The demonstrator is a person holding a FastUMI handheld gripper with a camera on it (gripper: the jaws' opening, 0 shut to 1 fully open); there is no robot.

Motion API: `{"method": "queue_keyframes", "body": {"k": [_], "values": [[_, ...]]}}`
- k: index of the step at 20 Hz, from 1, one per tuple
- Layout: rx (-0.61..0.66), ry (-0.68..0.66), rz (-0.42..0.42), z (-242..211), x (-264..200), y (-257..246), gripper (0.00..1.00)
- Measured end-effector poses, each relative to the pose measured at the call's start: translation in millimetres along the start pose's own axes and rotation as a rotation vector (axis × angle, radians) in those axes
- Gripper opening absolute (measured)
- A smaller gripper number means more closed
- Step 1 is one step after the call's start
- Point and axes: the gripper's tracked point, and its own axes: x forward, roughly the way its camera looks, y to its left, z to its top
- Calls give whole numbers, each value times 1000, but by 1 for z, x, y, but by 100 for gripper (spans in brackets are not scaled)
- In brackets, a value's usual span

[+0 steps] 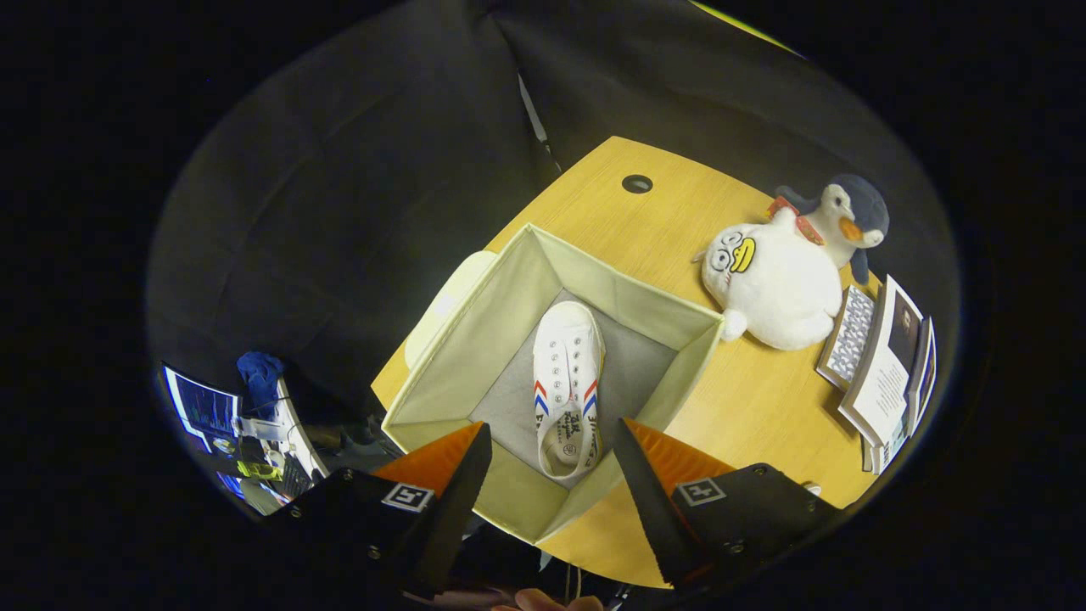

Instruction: Open the storage box then place both shoes into the box .Put the left shoe in first, then the right shoe, with the right side of both shoes facing outward in a uniform manner.

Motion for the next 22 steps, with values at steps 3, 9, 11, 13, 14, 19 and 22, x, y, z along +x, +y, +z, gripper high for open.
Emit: {"method": "queue_keyframes", "body": {"k": [3, 9, 11, 13, 14, 19, 22], "values": [[23, -26, 4, -3, -20, -14, 89], [127, -55, -14, -36, -50, -70, 89], [177, -53, -30, -52, -54, -95, 89], [229, -56, -44, -69, -58, -118, 89], [252, -58, -49, -77, -59, -129, 89], [338, -56, -85, -135, -64, -180, 89], [404, -50, -108, -168, -68, -207, 89]]}}
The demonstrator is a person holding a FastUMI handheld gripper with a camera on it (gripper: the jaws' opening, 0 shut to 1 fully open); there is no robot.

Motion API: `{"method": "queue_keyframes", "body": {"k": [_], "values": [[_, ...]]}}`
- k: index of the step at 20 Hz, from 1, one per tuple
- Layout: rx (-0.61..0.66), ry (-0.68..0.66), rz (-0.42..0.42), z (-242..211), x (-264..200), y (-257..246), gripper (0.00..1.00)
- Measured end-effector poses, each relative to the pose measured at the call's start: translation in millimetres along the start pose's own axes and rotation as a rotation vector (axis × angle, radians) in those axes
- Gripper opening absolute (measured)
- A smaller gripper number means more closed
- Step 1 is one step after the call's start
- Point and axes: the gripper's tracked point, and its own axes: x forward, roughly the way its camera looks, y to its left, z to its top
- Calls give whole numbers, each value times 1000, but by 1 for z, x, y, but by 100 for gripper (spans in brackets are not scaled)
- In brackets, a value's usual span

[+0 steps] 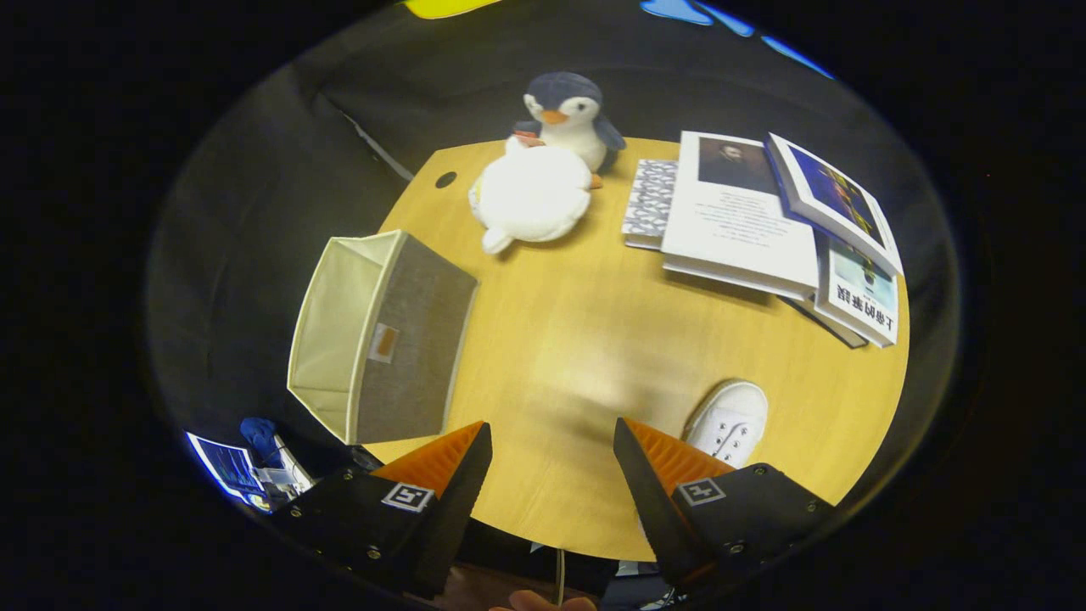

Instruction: Open the storage box then place both shoes into the box .Put the left shoe in first, then the right shoe, with the right side of both shoes facing outward in a uniform manner.

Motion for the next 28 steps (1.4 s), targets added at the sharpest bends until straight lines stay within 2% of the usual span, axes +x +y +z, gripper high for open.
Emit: {"method": "queue_keyframes", "body": {"k": [5, 9, 13, 21, 26, 28], "values": [[79, 8, -71, -41, -2, -63, 89], [163, 14, -96, -73, -7, -100, 89], [194, 27, -141, -97, 0, -132, 89], [243, 107, -152, -138, 29, -161, 89], [269, 142, -160, -148, 48, -171, 89], [264, 138, -164, -146, 56, -171, 85]]}}
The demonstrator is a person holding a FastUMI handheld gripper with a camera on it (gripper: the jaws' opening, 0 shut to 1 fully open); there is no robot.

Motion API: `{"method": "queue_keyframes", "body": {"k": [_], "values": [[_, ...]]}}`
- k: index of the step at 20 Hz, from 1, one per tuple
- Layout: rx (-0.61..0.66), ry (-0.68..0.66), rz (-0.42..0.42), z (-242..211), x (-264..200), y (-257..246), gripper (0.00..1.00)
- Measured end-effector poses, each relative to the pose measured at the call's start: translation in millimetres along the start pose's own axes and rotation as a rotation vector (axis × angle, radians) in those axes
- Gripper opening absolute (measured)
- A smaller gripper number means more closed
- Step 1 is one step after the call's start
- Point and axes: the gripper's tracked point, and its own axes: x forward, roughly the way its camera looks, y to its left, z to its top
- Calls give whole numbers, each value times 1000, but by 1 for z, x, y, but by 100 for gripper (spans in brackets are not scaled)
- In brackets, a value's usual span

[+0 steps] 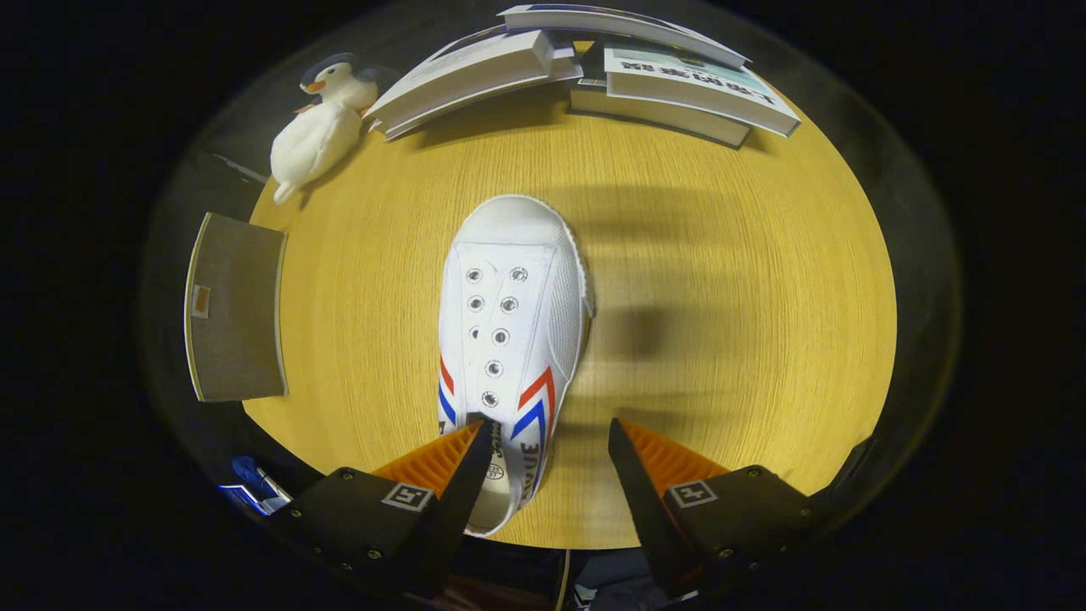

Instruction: Open the storage box then place both shoes into the box .Put the left shoe in first, then the right shoe, with the right side of both shoes facing outward in a uniform manner.

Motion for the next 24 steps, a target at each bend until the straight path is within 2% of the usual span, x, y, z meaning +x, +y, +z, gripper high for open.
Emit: {"method": "queue_keyframes", "body": {"k": [1, 3, 4, 5, 8, 10, 12, 19, 24], "values": [[-21, 0, 16, 0, 4, 4, 82], [-41, 5, 7, -2, 11, 8, 32], [-43, 2, -76, 1, 5, -8, 32], [-13, -1, -87, -4, 13, -10, 2], [3, 11, -21, -3, 5, 0, 2], [103, 30, 81, -6, 0, 17, 2], [149, 31, 138, -6, -8, 25, 2], [44, -29, 129, 3, -47, 58, 2], [14, -62, 236, 17, -77, 114, 2]]}}
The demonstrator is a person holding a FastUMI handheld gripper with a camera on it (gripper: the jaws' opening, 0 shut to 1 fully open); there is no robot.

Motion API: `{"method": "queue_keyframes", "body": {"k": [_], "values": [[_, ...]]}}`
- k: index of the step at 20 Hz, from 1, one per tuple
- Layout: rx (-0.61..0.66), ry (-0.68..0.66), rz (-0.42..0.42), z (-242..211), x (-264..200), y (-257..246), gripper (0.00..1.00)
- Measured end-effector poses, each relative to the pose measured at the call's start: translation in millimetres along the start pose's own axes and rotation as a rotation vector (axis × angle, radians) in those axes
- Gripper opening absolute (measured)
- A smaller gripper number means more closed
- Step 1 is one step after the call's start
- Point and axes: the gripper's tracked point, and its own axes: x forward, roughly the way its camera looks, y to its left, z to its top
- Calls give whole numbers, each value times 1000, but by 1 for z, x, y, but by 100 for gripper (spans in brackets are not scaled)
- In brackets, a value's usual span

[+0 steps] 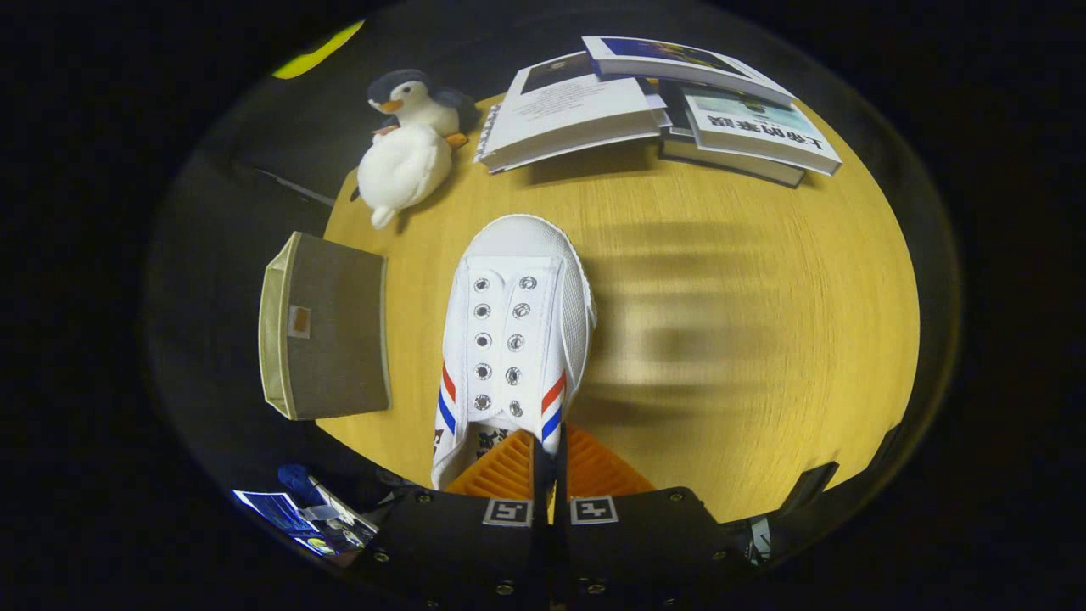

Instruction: Open the storage box then place both shoes into the box .Put the left shoe in first, then the right shoe, with the right side of both shoes facing outward in a uniform manner.

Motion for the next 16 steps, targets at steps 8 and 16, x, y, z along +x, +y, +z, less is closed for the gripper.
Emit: {"method": "queue_keyframes", "body": {"k": [8, 16], "values": [[-189, -54, 34, 36, -30, 96, 2], [-364, -100, 81, 70, -40, 209, 2]]}}
